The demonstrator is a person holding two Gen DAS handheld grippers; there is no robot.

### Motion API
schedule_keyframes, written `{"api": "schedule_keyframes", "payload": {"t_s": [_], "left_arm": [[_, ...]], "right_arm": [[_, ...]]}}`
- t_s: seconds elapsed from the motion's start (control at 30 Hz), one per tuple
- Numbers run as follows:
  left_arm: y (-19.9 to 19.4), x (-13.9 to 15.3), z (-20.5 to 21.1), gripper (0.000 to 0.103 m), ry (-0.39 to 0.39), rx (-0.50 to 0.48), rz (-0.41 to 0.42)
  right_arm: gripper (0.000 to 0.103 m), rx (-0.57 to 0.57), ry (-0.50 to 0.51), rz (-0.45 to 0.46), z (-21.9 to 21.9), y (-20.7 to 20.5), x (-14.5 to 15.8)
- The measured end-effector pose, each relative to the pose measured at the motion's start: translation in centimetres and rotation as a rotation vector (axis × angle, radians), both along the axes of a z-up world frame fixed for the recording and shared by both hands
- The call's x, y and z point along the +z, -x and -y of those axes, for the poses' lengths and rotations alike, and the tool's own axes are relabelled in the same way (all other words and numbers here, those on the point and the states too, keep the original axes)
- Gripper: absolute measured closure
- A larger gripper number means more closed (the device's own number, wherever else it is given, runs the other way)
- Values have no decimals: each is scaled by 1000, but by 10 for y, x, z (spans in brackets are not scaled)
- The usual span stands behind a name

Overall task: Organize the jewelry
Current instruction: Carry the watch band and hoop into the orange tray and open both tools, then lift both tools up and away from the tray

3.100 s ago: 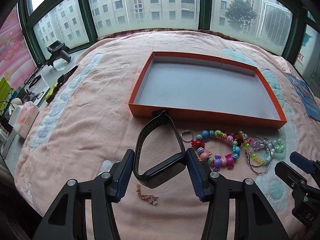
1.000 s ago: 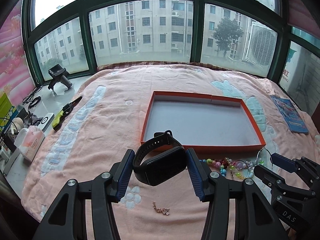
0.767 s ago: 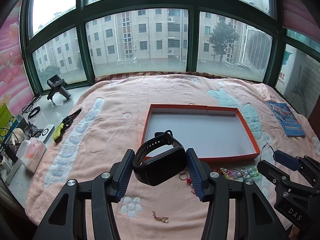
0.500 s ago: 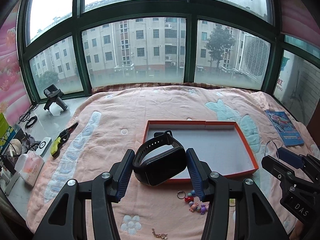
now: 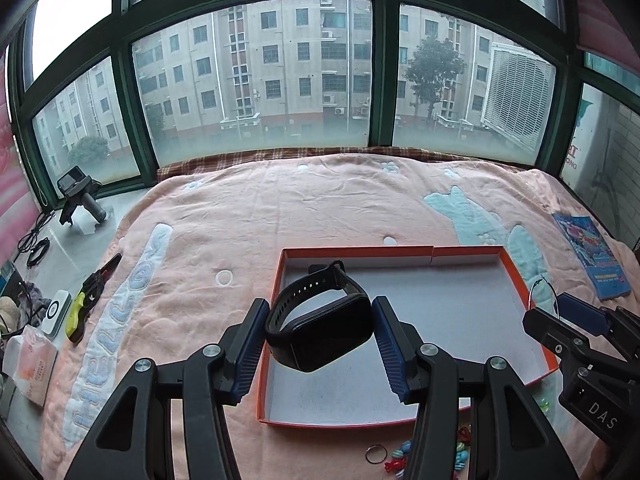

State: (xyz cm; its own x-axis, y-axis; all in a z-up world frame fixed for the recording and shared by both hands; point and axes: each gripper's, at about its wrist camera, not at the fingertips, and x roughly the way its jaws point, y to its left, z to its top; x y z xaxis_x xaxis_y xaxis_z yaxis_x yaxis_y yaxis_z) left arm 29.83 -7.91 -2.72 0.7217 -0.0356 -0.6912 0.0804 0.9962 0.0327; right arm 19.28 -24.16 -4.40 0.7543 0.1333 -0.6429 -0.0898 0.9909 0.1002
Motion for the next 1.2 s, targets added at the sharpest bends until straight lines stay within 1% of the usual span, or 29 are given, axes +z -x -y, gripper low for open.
{"api": "schedule_keyframes", "payload": {"t_s": [0.23,0.3,0.47,0.6,0.73,0.77,0.83,0.93,1.07,1.2], "left_arm": [[-40,-49,10,47,-30,-36,-99],[-48,-62,11,45,-40,-47,-125],[-59,-85,14,44,-56,-55,-163],[-66,-96,12,40,-43,-62,-190],[-67,-99,12,36,-39,-65,-199],[-66,-99,12,31,-39,-65,-197],[-65,-96,13,28,-42,-63,-182],[-61,-89,13,27,-49,-71,-174],[-46,-73,7,27,-60,-71,-148],[-21,-51,-3,27,-41,-75,-123]], "right_arm": [[49,-21,6,-124,0,-31,-34],[49,-31,19,-146,-1,-36,-41],[49,-47,20,-210,3,-50,-56],[48,-52,18,-237,5,-58,-63],[48,-50,15,-252,6,-61,-67],[48,-49,15,-255,5,-62,-68],[47,-52,17,-252,6,-61,-68],[42,-45,20,-251,6,-62,-68],[42,-38,23,-222,6,-54,-59],[42,-21,8,-189,6,-38,-45]]}}
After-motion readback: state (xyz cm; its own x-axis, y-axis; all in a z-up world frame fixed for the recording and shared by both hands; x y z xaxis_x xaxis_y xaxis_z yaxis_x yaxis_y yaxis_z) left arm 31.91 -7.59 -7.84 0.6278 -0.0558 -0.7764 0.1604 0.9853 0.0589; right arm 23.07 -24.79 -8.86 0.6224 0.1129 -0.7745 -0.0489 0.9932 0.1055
